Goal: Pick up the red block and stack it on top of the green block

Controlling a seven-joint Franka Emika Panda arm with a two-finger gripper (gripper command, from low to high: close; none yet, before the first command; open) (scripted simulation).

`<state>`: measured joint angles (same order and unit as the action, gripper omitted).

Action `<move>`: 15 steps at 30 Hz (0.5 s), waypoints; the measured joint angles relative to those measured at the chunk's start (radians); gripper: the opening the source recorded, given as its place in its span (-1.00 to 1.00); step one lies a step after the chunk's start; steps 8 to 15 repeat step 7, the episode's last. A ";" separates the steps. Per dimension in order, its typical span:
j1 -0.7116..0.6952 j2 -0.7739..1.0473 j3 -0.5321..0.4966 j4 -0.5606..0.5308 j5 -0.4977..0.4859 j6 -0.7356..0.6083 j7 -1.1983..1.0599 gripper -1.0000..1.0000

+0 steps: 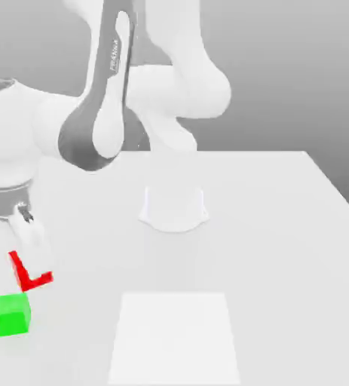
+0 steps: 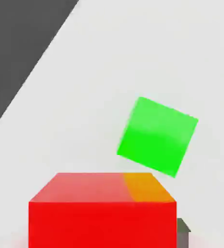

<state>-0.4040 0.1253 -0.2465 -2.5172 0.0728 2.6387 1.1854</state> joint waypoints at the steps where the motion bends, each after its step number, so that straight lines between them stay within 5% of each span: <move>1: -0.006 0.035 0.005 0.007 0.016 0.026 -0.007 -1.00; 3: -0.022 0.106 0.026 0.016 0.054 0.087 -0.032 -1.00; 4: -0.029 0.134 0.037 0.018 0.069 0.112 -0.042 1.00; 15: -0.029 0.134 0.037 0.018 0.069 0.112 -0.042 1.00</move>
